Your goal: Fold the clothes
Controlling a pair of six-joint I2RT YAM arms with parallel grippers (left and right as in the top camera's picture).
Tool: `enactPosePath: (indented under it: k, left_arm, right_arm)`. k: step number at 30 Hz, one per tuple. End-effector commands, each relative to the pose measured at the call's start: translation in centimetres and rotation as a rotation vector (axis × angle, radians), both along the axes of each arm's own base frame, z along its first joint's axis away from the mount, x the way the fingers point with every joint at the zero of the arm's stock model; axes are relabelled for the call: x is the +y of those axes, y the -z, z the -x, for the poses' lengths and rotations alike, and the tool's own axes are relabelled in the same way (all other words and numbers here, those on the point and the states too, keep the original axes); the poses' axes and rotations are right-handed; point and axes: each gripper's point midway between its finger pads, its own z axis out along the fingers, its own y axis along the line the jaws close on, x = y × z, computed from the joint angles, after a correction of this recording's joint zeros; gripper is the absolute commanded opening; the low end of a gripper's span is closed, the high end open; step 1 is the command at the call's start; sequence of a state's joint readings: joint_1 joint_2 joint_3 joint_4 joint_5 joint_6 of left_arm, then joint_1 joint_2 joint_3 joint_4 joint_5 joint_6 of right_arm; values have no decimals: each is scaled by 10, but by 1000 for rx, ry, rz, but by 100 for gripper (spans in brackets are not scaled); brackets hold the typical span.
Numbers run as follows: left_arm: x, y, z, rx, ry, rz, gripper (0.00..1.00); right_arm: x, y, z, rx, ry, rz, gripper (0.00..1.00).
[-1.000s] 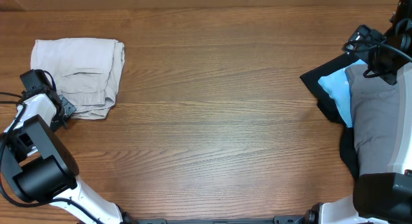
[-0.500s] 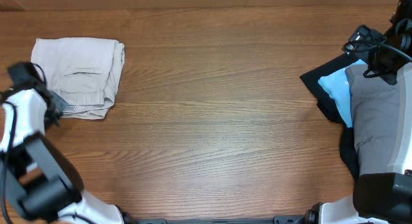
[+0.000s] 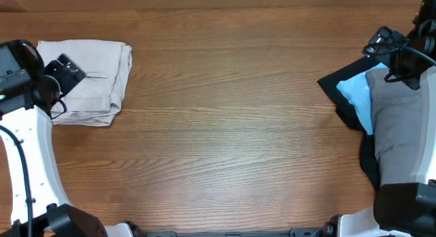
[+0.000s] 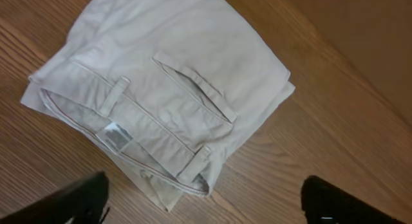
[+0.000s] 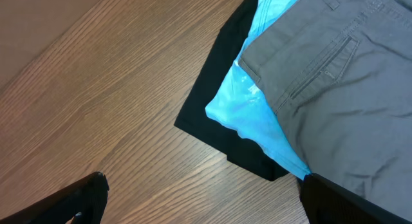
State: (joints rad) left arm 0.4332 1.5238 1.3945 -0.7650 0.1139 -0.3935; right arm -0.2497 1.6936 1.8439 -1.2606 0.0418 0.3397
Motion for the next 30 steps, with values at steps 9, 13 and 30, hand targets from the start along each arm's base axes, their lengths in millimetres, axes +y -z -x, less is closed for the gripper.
enactPosePath:
  k: [9,13,30]
  left_arm:
    - [-6,5,-1,6,17,29,100]
    - [-6,5,-1,6,17,30,100]
    - [-6,5,-1,6,17,30,100]
  right_arm:
    - [-3,-2,0,-5,7,9,100]
    - [-1,-2,0,-5,4,9,100]
    - [56,-111,50,-303,-119,64,100]
